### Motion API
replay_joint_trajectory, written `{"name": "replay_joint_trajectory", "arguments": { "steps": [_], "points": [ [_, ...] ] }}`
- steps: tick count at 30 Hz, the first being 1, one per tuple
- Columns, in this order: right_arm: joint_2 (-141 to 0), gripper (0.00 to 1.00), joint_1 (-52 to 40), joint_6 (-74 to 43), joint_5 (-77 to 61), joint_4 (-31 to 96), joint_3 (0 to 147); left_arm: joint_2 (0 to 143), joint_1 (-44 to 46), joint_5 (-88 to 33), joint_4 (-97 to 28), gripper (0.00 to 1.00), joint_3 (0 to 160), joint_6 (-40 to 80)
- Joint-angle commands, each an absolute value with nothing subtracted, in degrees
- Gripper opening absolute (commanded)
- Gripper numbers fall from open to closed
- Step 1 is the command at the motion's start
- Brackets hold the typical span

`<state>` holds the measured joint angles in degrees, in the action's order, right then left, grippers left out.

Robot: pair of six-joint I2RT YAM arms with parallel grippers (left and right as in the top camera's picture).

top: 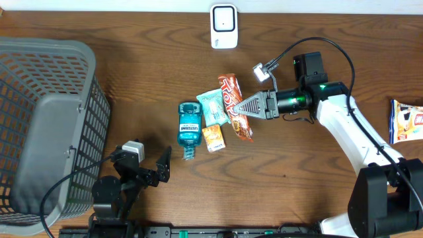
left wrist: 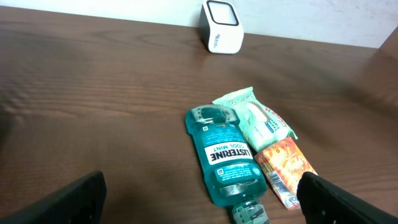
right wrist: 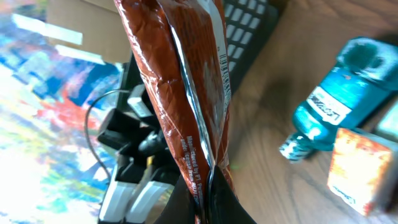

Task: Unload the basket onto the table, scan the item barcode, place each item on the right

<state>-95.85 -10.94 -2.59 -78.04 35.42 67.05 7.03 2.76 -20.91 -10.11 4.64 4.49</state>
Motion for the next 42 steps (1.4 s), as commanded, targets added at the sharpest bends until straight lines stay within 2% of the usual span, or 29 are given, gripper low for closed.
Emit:
{"name": "replay_joint_trajectory", "arguments": {
  "steps": [1, 10, 18, 23, 37, 42],
  "points": [
    [-95.42, 0.01, -10.81, -0.49, -83.5, 35.59, 68.03, 7.09, 2.59, -21.63, -11.7, 0.98, 3.81, 4.4],
    [-95.42, 0.01, -10.83, 0.86, -79.07, 37.45, 68.01, 7.09, 2.59, -21.63, -11.7, 0.98, 3.81, 4.4],
    [-95.42, 0.01, -11.03, 6.63, -67.77, 47.51, 68.01, 7.09, 2.59, -21.63, -11.7, 0.98, 3.81, 4.4],
    [-95.42, 0.01, -11.03, 10.41, -67.61, 51.57, 68.01, 7.09, 2.59, -21.63, -11.7, 0.98, 3.81, 4.4],
    [-95.42, 0.01, -11.03, 10.35, -67.79, 52.82, 68.01, 7.09, 2.59, -21.63, -11.7, 0.98, 3.81, 4.4],
    [-95.42, 0.01, -11.03, 10.41, -76.34, 55.05, 68.01, 7.09, 2.59, -21.63, -11.7, 0.98, 3.81, 4.4]
  ]
}}
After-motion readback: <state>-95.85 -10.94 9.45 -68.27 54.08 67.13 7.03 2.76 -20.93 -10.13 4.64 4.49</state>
